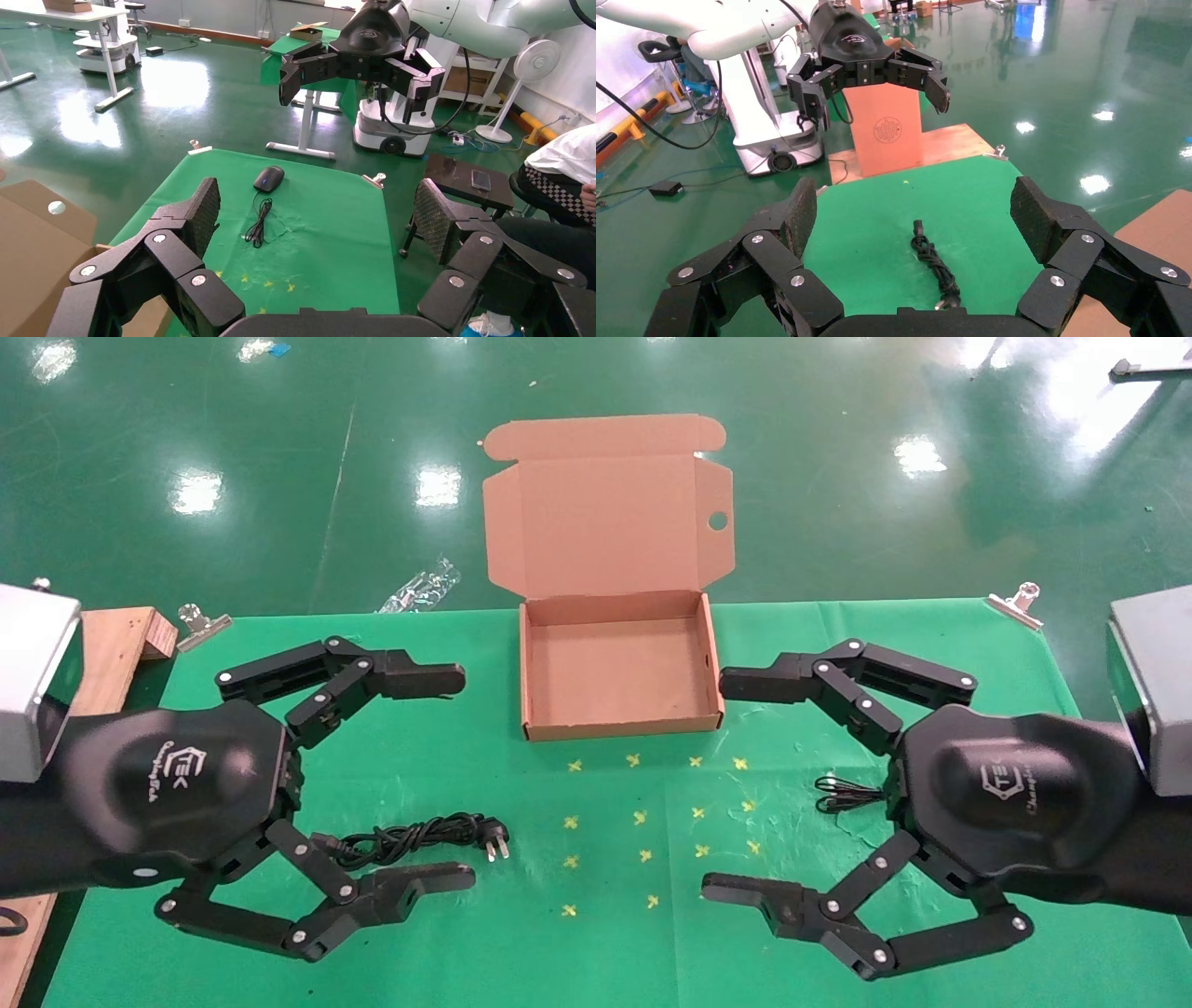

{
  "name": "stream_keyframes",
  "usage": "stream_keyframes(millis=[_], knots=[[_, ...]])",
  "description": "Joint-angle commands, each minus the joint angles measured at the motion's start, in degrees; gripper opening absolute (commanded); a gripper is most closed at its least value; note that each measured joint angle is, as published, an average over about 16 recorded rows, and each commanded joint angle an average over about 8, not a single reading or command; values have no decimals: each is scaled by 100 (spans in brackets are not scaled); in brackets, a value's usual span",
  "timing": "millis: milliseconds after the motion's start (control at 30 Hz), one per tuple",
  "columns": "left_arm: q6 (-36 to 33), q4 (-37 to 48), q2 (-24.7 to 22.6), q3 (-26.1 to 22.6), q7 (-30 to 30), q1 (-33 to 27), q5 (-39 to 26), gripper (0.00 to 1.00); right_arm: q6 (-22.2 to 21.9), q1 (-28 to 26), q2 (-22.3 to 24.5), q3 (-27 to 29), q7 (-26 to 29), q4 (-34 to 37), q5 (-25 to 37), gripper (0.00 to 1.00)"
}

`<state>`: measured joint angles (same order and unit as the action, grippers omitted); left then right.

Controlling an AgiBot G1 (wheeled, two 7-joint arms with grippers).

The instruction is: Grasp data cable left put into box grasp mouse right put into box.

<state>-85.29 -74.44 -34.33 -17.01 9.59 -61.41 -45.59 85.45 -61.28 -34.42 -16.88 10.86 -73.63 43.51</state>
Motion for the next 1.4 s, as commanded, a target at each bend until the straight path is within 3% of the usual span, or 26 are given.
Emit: stream_keyframes(millis=[33, 400, 800, 1067, 1400], knots=[[-13, -13, 19, 5, -5, -9, -4, 100, 7, 0, 8, 2, -1, 6, -2, 100], [500, -263, -30, -772, -449, -37, -2503, 100, -364, 199, 216, -399, 342, -89, 998, 100], [1422, -255, -871, -1657, 541, -380, -5179, 100, -682, 323, 298, -453, 518, -275, 1259, 100], [1793, -226, -1235, -1915, 1094, -493, -6237, 100, -634, 253, 343, -456, 571, -302, 1279, 100], [1935, -172, -1495, -2077, 1552, -519, -6904, 100, -663, 362, 368, -351, 421, -336, 1105, 100]])
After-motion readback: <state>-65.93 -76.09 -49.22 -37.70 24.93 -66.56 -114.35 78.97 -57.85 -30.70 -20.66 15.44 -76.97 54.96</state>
